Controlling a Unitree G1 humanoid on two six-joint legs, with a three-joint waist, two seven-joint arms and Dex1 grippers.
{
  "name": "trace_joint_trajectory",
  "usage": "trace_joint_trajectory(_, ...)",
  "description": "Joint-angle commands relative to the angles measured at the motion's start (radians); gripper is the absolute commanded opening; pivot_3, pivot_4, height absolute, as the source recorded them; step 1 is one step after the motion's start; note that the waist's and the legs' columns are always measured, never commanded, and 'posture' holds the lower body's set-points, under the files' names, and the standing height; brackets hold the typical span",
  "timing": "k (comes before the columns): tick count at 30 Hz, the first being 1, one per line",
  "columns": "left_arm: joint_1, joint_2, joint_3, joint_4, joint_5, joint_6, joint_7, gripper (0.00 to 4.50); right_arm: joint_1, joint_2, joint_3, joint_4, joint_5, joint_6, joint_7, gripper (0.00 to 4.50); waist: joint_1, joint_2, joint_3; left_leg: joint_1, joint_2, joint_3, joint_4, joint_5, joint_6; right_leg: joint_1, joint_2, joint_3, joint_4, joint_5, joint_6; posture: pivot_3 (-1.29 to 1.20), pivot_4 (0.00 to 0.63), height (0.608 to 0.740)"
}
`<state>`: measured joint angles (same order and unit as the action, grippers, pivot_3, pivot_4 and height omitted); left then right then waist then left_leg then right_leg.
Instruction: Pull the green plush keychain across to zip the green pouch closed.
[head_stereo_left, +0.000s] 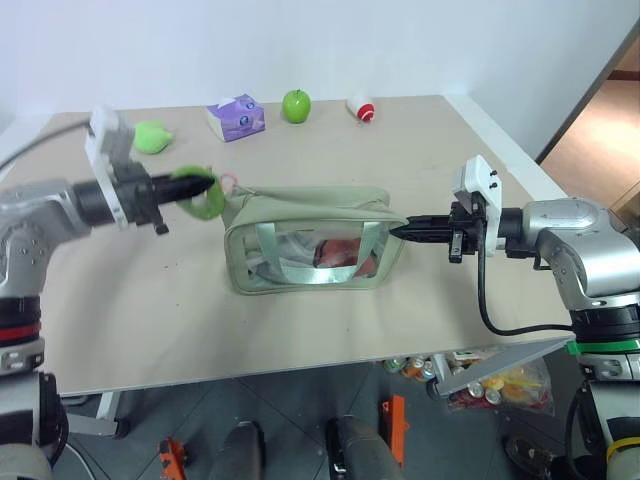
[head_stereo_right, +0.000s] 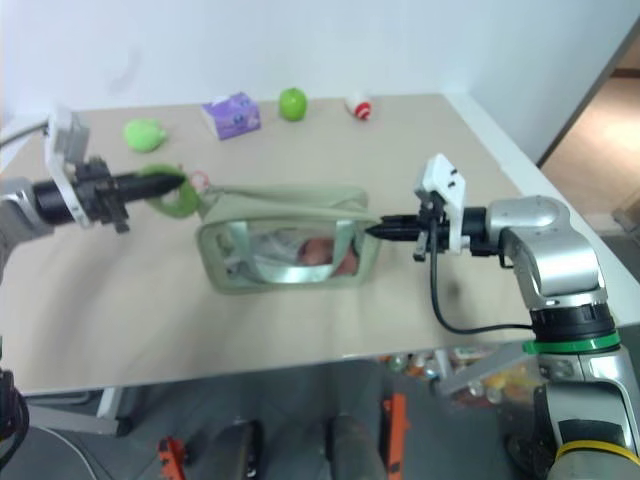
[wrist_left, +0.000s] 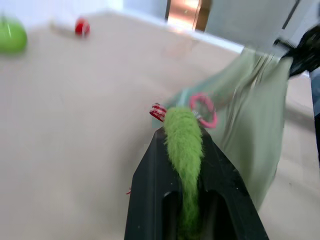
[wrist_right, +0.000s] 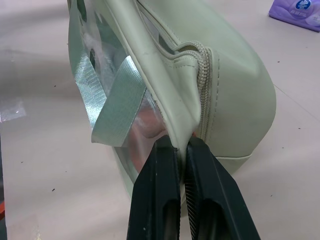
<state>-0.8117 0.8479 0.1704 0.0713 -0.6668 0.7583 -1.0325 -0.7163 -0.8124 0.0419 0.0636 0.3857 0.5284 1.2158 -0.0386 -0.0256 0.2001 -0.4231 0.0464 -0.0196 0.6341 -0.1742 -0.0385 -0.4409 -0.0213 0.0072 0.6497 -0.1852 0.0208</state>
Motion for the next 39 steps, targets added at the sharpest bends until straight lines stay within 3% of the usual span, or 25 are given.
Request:
trace_joint_trajectory(1,-0.127,-0.009,-0.063,-0.003,0.05,-0.068,-0.044,0.04,-0.02,-0.004,-0.006,0.006,-0.011,-0.012,-0.002,0.0,0.001,0.0,0.0,0.0,0.0,0.0,0.0,0.0,0.0,0.0,0.0,0.001,0.0,0.0,0.0,0.0,0.15,0.74)
trace_joint_trajectory(14,-0.273,-0.186,-0.441,0.127,0.372,-0.366,-0.249,0.04,0.022,-0.006,-0.037,-0.055,0.013,0.016,-0.028,0.0,0.009,0.0,0.0,0.0,0.0,0.002,0.0,0.0,0.0,0.0,0.002,0.005,0.0,0.001,0.002,0.0,0.15,0.74)
trace_joint_trajectory(29,-0.454,-0.438,-0.379,0.256,0.367,-0.401,-0.257,0.04,0.04,0.007,-0.038,-0.086,0.028,0.043,-0.052,0.0,0.014,0.0,0.0,-0.001,-0.001,0.002,0.002,0.0,0.001,-0.001,0.004,0.009,0.0,0.002,0.003,0.0,0.15,0.74)
trace_joint_trajectory(35,-0.441,-0.463,-0.387,0.257,0.396,-0.415,-0.244,0.04,0.027,0.016,-0.028,-0.073,0.023,0.039,-0.049,0.0,0.013,0.0,0.0,-0.001,0.0,0.002,0.002,-0.001,0.001,-0.001,0.005,0.01,0.0,0.002,0.004,0.0,0.15,0.74)
trace_joint_trajectory(39,-0.422,-0.419,-0.346,0.234,0.386,-0.381,-0.232,0.04,0.025,0.018,-0.026,-0.07,0.021,0.038,-0.044,0.0,0.01,0.0,0.0,-0.001,0.0,0.002,0.002,-0.001,0.001,-0.001,0.005,0.01,0.0,0.002,0.004,0.0,0.15,0.74)
